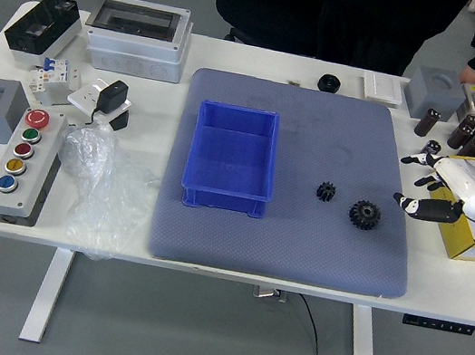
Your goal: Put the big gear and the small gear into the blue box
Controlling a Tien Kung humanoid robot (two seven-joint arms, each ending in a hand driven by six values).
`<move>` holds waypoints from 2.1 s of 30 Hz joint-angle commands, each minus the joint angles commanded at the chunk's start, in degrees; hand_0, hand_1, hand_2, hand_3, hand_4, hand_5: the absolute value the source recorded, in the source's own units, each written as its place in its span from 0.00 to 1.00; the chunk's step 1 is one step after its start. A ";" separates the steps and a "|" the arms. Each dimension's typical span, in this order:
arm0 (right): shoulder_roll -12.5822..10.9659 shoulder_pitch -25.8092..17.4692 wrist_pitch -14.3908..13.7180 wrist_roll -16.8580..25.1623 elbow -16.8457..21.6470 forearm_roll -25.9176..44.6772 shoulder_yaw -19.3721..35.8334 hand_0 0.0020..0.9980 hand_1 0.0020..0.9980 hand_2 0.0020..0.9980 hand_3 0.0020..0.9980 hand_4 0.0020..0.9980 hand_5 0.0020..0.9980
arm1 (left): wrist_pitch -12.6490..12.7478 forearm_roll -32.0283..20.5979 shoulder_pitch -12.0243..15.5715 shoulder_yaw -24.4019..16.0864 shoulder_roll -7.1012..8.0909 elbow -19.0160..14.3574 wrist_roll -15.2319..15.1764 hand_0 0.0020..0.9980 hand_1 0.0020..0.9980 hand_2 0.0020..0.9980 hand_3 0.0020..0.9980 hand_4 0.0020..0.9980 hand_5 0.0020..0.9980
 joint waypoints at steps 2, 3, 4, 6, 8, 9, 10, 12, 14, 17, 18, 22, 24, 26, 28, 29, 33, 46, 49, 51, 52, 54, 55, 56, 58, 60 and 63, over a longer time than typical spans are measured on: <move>0.05 0.06 0.01 -0.21 0.07 -0.98 -0.33 0.72 0.73 0.93 0.87 0.70 0.19 | 0.00 0.00 0.01 -0.02 0.00 0.00 0.00 0.86 0.84 0.84 0.85 0.76 0.69; 0.11 0.13 0.03 -0.45 0.14 -2.08 -0.68 0.71 0.73 0.92 0.88 0.70 0.18 | 0.00 0.00 0.02 -0.05 0.00 0.00 0.01 0.86 0.84 0.84 0.85 0.76 0.69; 0.17 0.19 0.05 -0.63 0.21 -3.01 -0.97 0.71 0.73 0.92 0.88 0.70 0.18 | 0.00 0.00 0.03 -0.07 0.00 0.00 0.01 0.86 0.84 0.84 0.85 0.76 0.69; 0.38 0.42 0.12 -1.14 0.41 -5.34 -1.86 0.71 0.73 0.92 0.88 0.70 0.18 | 0.00 -0.01 0.05 -0.11 0.00 0.00 0.02 0.86 0.84 0.84 0.85 0.76 0.69; 0.64 0.77 0.23 -1.60 0.56 -7.49 -2.77 0.71 0.73 0.92 0.88 0.70 0.18 | -0.01 -0.01 0.05 -0.14 -0.01 0.00 0.04 0.86 0.84 0.84 0.85 0.76 0.69; 0.80 1.05 0.32 -1.85 0.61 -8.82 -3.36 0.70 0.71 0.89 0.89 0.70 0.18 | -0.01 -0.02 0.05 -0.15 -0.03 0.01 0.05 0.86 0.84 0.84 0.85 0.76 0.69; 0.90 1.24 0.37 -1.99 0.63 -9.71 -3.75 0.70 0.71 0.89 0.89 0.70 0.18 | -0.02 -0.03 0.04 -0.15 -0.04 0.01 0.05 0.86 0.84 0.84 0.85 0.76 0.69; 1.08 1.74 0.54 -2.31 0.66 -11.48 -4.92 0.70 0.71 0.89 0.89 0.70 0.18 | -0.03 -0.02 0.00 -0.18 -0.06 0.00 0.06 0.86 0.84 0.84 0.85 0.76 0.69; 1.18 2.18 0.68 -2.53 0.67 -12.80 -6.07 0.70 0.71 0.89 0.89 0.70 0.18 | -0.05 -0.01 -0.04 -0.21 -0.08 0.00 0.06 0.86 0.84 0.84 0.85 0.76 0.69; 1.24 2.83 0.80 -2.71 0.61 -13.68 -7.89 0.70 0.71 0.86 0.89 0.70 0.17 | -0.05 -0.03 -0.06 -0.23 -0.07 0.01 0.06 0.86 0.84 0.84 0.85 0.76 0.69; 1.27 3.02 0.81 -2.75 0.58 -13.81 -8.34 0.70 0.71 0.86 0.89 0.70 0.17 | -0.04 -0.03 -0.06 -0.23 -0.07 0.01 0.06 0.86 0.84 0.84 0.85 0.76 0.69; 1.72 4.01 0.80 -2.94 0.12 -14.79 -10.23 0.70 0.71 0.86 0.89 0.71 0.16 | -0.02 -0.08 -0.01 -0.22 -0.04 0.02 0.06 0.86 0.84 0.84 0.85 0.76 0.69; 2.04 4.48 0.80 -2.99 -0.23 -15.35 -11.19 0.70 0.71 0.86 0.89 0.71 0.16 | -0.03 -0.10 -0.02 -0.21 -0.07 0.02 0.06 0.86 0.84 0.84 0.85 0.76 0.69; 2.37 4.93 0.78 -3.02 -0.69 -16.22 -12.25 0.70 0.71 0.86 0.89 0.71 0.16 | -0.05 -0.11 -0.07 -0.19 -0.14 0.02 0.08 0.86 0.84 0.84 0.85 0.76 0.69; 2.61 5.23 0.73 -2.99 -1.09 -16.95 -13.06 0.70 0.70 0.85 0.88 0.71 0.15 | -0.07 -0.12 -0.12 -0.17 -0.19 0.01 0.08 0.86 0.84 0.84 0.85 0.76 0.69; 2.74 5.41 0.64 -2.97 -1.34 -17.43 -13.58 0.70 0.70 0.85 0.88 0.71 0.15 | -0.08 -0.12 -0.14 -0.16 -0.21 0.01 0.08 0.86 0.84 0.84 0.85 0.76 0.69; 3.04 5.96 -0.15 -2.81 -2.05 -19.16 -15.37 0.71 0.70 0.85 0.87 0.71 0.15 | -0.07 -0.18 -0.14 -0.09 -0.24 0.02 0.07 0.86 0.84 0.84 0.85 0.76 0.69; 3.21 7.89 -2.80 -2.08 -5.78 -24.57 -19.84 0.71 0.70 0.84 0.87 0.71 0.15 | -0.06 -0.17 -0.23 -0.04 -0.34 0.01 0.03 0.86 0.84 0.84 0.85 0.76 0.69; 3.27 8.32 -3.52 -1.86 -6.87 -25.87 -20.73 0.71 0.70 0.84 0.87 0.71 0.15 | -0.05 -0.18 -0.24 -0.02 -0.36 0.01 0.02 0.86 0.84 0.84 0.85 0.76 0.69; 3.28 8.59 -3.84 -1.73 -7.51 -26.70 -21.23 0.71 0.70 0.84 0.86 0.71 0.15 | -0.05 -0.19 -0.24 -0.01 -0.37 0.01 0.02 0.86 0.84 0.84 0.85 0.76 0.69; 3.27 8.73 -3.99 -1.66 -7.82 -27.10 -21.50 0.71 0.70 0.84 0.86 0.71 0.15 | -0.05 -0.18 -0.25 -0.02 -0.38 0.01 0.02 0.86 0.84 0.84 0.85 0.76 0.69; 3.25 8.98 -4.19 -1.54 -8.36 -27.76 -22.01 0.71 0.70 0.84 0.86 0.71 0.15 | -0.06 -0.19 -0.26 0.00 -0.39 0.01 0.02 0.86 0.84 0.84 0.85 0.76 0.69; 3.22 9.10 -4.25 -1.49 -8.63 -28.10 -22.29 0.71 0.70 0.84 0.86 0.71 0.15 | -0.07 -0.19 -0.26 0.00 -0.40 0.01 0.02 0.86 0.84 0.84 0.85 0.76 0.69; 3.21 9.21 -4.29 -1.45 -8.85 -28.39 -22.52 0.71 0.70 0.84 0.86 0.71 0.15 | -0.07 -0.19 -0.26 0.00 -0.41 0.01 0.02 0.86 0.84 0.84 0.85 0.76 0.69; 3.17 9.49 -4.30 -1.36 -9.33 -29.02 -23.16 0.71 0.70 0.84 0.85 0.71 0.15 | -0.08 -0.20 -0.28 0.02 -0.42 0.01 0.02 0.86 0.84 0.84 0.85 0.76 0.69; 3.16 9.68 -4.30 -1.31 -9.59 -29.26 -23.66 0.71 0.70 0.84 0.85 0.71 0.15 | -0.09 -0.22 -0.29 0.04 -0.43 0.01 0.03 0.86 0.84 0.84 0.85 0.76 0.69; 3.20 9.99 -4.24 -1.26 -9.88 -29.39 -24.51 0.71 0.70 0.83 0.84 0.71 0.15 | -0.10 -0.24 -0.32 0.06 -0.46 0.01 0.04 0.86 0.84 0.84 0.85 0.76 0.69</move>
